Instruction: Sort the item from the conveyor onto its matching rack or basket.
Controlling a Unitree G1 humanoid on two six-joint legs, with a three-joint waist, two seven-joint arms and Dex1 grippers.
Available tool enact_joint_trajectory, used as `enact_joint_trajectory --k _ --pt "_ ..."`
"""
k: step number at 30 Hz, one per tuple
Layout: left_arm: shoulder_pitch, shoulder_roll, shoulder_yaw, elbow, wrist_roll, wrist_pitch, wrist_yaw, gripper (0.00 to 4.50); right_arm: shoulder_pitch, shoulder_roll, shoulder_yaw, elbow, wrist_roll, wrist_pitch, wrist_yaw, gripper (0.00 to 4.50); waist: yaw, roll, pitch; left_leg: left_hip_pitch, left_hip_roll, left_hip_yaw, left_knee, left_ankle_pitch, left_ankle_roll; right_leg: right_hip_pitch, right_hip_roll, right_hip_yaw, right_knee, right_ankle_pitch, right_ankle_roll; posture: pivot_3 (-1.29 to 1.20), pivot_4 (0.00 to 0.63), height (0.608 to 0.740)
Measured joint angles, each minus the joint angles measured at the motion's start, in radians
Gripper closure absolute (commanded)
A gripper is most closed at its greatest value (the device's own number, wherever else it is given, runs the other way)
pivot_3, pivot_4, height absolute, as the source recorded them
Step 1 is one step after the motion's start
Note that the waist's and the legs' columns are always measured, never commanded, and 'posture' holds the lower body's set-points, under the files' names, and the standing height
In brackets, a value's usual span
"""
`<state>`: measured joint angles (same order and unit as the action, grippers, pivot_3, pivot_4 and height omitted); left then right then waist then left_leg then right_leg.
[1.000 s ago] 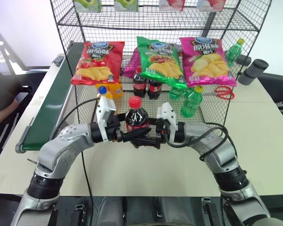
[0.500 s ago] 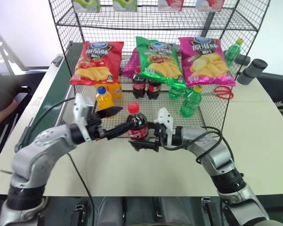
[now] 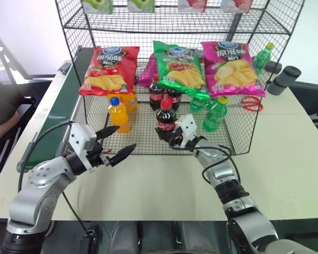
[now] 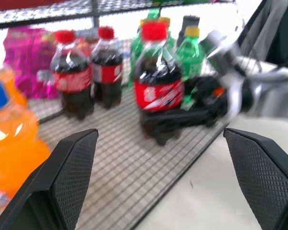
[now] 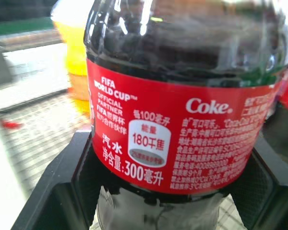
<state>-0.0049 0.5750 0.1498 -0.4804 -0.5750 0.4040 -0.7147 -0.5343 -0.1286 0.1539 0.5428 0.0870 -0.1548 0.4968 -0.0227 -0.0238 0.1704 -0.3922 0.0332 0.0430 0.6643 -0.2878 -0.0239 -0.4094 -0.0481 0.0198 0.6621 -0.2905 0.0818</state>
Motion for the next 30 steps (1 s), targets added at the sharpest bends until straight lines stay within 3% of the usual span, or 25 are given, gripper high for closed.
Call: enact_joint_trajectory --k 10,21,22,23,30 --pt "-0.009 -0.035 -0.024 0.008 0.027 -0.022 0.001 0.06 -0.164 0.069 -0.067 0.436 -0.073 -0.230 -0.195 1.55 -0.022 0.000 0.000 0.000 0.000 0.000 0.000 0.000 0.000 0.000 -0.001 0.000 0.001 0.000 0.000 0.00 0.150 0.734" --pt "-0.030 -0.046 -0.047 0.012 0.044 -0.022 0.005 0.06 -0.235 0.093 -0.107 0.596 -0.092 -0.318 -0.221 1.55 -0.024 0.000 0.000 0.001 0.000 0.000 0.000 0.001 -0.002 0.000 -0.001 0.000 0.002 0.000 0.000 0.00 0.150 0.734" --pt "-0.030 -0.046 -0.047 0.013 0.044 -0.022 0.005 0.00 -0.235 0.093 -0.110 0.598 -0.092 -0.321 -0.214 0.51 -0.025 0.000 0.000 0.001 0.000 0.000 0.000 0.001 -0.002 0.000 -0.001 0.000 0.002 0.000 0.000 0.00 0.150 0.734" --pt "-0.030 -0.046 -0.047 0.015 0.044 -0.022 0.005 0.00 -0.235 0.093 -0.112 0.599 -0.092 -0.322 -0.208 0.14 -0.025 0.000 0.000 0.001 0.000 0.000 0.000 0.001 -0.002 0.000 -0.001 0.000 0.002 0.000 0.000 0.00 0.150 0.734" --pt "-0.033 -0.046 -0.051 0.029 0.046 -0.022 0.005 0.00 -0.228 0.092 -0.119 0.592 -0.094 -0.362 -0.167 0.06 -0.025 0.000 0.000 0.001 0.000 0.000 0.000 0.001 -0.002 0.000 -0.001 0.000 0.002 0.000 0.000 0.00 0.150 0.734"
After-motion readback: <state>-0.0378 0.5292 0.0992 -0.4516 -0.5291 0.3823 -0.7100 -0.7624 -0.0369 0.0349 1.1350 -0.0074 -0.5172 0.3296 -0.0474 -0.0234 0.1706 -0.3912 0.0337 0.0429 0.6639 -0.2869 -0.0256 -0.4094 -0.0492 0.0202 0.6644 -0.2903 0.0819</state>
